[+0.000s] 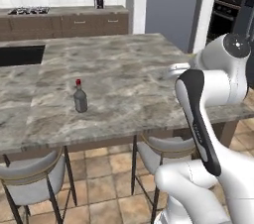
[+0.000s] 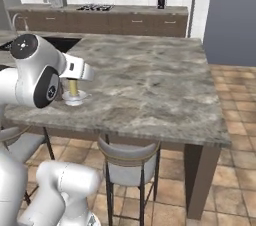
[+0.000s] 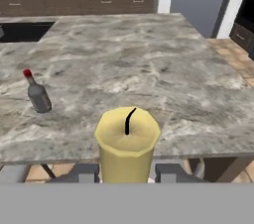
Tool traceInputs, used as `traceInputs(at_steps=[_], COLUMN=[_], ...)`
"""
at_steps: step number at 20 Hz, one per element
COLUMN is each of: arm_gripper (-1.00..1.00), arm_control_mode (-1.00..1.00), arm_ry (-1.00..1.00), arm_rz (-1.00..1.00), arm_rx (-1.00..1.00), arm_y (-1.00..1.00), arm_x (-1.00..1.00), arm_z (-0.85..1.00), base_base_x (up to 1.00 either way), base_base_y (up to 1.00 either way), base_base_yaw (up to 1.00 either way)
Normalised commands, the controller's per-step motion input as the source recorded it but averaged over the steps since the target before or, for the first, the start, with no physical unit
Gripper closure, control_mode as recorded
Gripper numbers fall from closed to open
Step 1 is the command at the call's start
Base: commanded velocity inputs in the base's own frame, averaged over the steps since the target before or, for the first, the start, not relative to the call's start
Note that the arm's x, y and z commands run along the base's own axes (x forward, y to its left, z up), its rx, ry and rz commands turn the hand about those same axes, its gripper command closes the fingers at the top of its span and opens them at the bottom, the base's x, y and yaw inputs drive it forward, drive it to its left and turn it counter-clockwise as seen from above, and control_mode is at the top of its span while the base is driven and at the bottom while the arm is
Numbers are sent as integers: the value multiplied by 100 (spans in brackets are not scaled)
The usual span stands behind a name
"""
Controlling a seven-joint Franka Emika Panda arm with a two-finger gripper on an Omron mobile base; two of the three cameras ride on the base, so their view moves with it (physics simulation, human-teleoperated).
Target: Get the candle and the liquor from the cabinet and move them to the dining counter.
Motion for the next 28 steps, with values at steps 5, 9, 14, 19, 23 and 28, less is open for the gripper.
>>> traceInputs(at_steps=[5,9,14,19,23,28], arm_gripper=[100,100,100,100,100,100], arm_control_mode=[100,100,100,-100,-100,-100], arm_ry=[0,0,0,0,3,3], arm_rz=[0,0,0,3,29,51], arm_rx=[0,0,0,0,0,0], arm_y=[0,0,0,2,-2,-9], arm_x=[0,0,0,32,84,81], arm_z=[0,0,0,-7,-64,-76], base_base_x=[55,64,53,4,0,0], base_base_y=[37,36,35,2,0,0], base_base_yaw=[-13,0,0,0,0,0])
